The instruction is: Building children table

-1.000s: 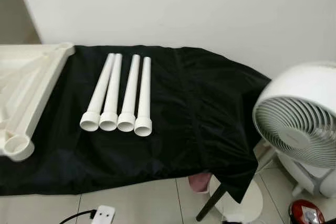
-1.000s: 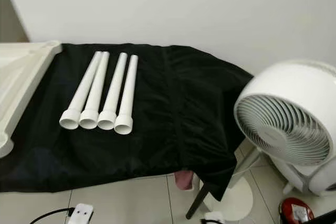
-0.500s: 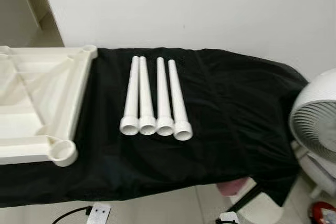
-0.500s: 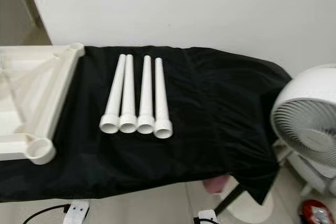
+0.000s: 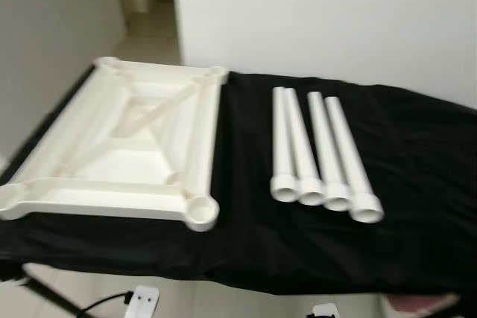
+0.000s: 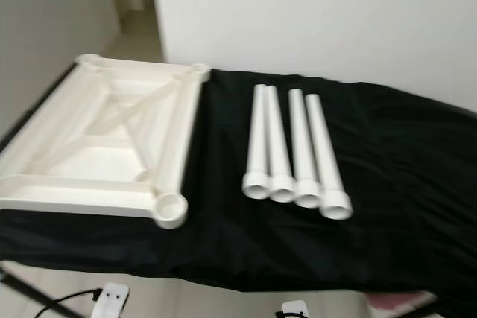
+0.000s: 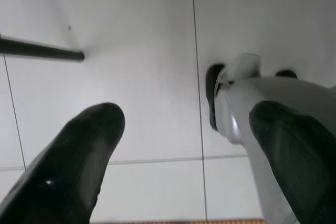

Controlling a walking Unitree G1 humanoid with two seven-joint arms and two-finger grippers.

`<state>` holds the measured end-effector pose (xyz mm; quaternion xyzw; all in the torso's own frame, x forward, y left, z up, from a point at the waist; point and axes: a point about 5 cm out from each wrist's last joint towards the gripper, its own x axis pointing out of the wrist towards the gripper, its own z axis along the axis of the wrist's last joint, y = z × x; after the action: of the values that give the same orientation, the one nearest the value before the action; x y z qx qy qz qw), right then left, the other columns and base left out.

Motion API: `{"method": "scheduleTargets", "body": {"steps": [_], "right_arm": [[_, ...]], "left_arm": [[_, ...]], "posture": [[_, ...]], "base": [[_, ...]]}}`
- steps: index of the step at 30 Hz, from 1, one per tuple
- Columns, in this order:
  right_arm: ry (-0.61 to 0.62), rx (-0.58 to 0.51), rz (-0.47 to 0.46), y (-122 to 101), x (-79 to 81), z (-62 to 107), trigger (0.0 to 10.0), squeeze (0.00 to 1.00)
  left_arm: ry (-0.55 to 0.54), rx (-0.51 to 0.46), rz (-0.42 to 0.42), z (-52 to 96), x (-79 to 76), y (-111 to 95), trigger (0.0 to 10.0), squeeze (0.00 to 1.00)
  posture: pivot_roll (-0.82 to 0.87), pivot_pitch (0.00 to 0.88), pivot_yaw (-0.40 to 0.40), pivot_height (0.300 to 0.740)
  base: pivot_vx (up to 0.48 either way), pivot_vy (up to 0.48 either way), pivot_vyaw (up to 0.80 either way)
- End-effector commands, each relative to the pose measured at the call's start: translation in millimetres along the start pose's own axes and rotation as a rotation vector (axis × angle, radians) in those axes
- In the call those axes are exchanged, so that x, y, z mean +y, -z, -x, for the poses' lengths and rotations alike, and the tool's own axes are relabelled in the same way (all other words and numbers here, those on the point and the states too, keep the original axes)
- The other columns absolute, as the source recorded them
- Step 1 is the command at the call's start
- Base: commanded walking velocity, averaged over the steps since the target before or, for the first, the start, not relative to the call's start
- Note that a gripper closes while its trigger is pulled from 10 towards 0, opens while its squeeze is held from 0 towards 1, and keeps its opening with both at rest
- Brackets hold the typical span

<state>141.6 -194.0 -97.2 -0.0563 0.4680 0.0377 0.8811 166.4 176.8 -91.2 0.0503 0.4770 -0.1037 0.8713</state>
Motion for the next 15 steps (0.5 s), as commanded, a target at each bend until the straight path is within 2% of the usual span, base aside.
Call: {"method": "scheduleTargets", "body": {"steps": [1, 9, 13, 15], "right_arm": [[0.006, 0.044, -0.016, 12, -2.0, 2.9, 10.0, 0.00], [0.006, 0.040, -0.021, 10, -1.3, 2.2, 10.0, 0.00], [0.007, 0.042, -0.024, 10, -0.9, 2.3, 10.0, 0.00], [0.011, 0.051, -0.032, 13, -1.8, 3.0, 10.0, 0.00]], "left_arm": [[0.010, 0.005, -0.003, -0.4, -2.5, 1, 10.0, 0.00], [0.007, 0.004, 0.001, -1.1, -2.5, -2, 10.0, 0.00], [0.008, 0.013, 0.007, -0.7, -3.0, 1, 10.0, 0.00], [0.004, 0.039, 0.026, 0.6, -3.1, 9, 10.0, 0.00]], "posture": [[0.05, 0.000, -0.009, 0.740], [0.05, 0.000, -0.014, 0.740], [0.05, 0.000, -0.012, 0.740], [0.05, 0.000, -0.005, 0.740]], "base": [[0.000, 0.000, 0.00], [0.000, 0.000, 0.00], [0.000, 0.000, 0.00], [0.000, 0.000, 0.00]]}}
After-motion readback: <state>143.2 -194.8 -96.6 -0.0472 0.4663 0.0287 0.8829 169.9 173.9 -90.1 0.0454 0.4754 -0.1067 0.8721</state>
